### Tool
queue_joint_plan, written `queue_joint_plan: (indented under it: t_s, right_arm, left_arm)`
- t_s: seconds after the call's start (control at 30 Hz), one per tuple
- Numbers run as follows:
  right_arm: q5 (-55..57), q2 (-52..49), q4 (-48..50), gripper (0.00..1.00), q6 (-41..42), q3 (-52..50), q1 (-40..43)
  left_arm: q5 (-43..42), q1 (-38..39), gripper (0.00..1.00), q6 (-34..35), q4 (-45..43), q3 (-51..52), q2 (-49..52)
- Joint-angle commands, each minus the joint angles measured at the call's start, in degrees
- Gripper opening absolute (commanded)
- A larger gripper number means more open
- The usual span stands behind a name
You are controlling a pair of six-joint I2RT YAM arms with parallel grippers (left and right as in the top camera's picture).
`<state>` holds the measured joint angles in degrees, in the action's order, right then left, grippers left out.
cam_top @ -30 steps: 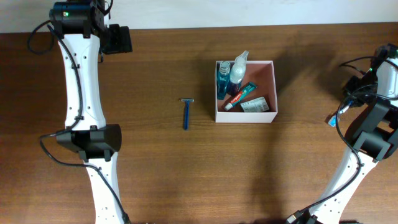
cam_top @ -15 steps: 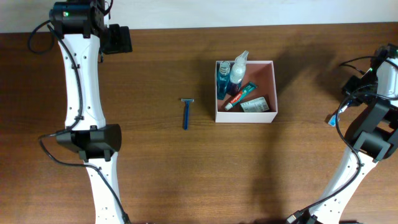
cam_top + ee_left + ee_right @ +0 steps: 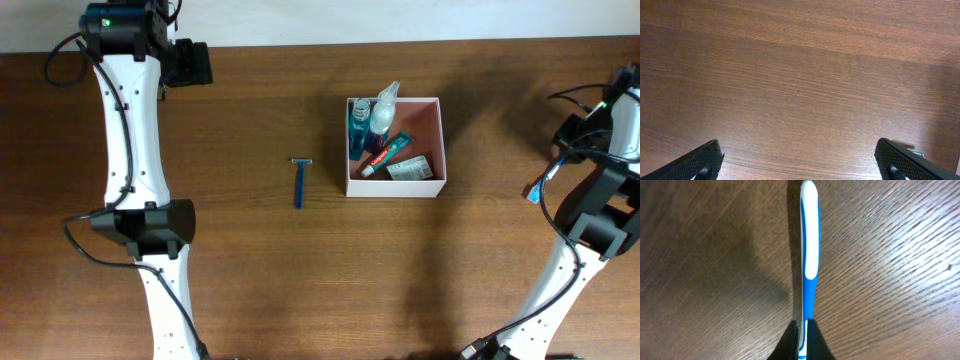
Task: Pack container
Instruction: 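Close the right gripper on the toothbrush handle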
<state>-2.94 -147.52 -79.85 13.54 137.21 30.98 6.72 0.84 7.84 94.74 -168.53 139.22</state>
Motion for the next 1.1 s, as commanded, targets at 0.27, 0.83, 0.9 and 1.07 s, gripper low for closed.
queue_joint_plan:
  t_s: [0.27,0.83,0.9,1.07]
  right_arm:
    - [0.61,-0.94,-0.68,0.20,0.44,1.60,0.22]
    - [0.57,-0.94,0.17,0.20,0.44,-2.64,0.22]
    - [0.57,-0.94,0.22,0.20,0.44,-2.78,0.22]
    - [0.57,-0.94,0.20,0.20,0.46,-3.10,0.17]
  left_arm:
    - [0.61,-0.22,0.99,0.48,0.04,0.02,0.50]
    - [0.61,-0.22,0.99,0.48,0.04,0.02,0.50]
    - [0.61,-0.22,1.00,0.48,0.04,0.02,0.50]
    - [0.61,-0.22,0.99,0.48,0.04,0.02,0.50]
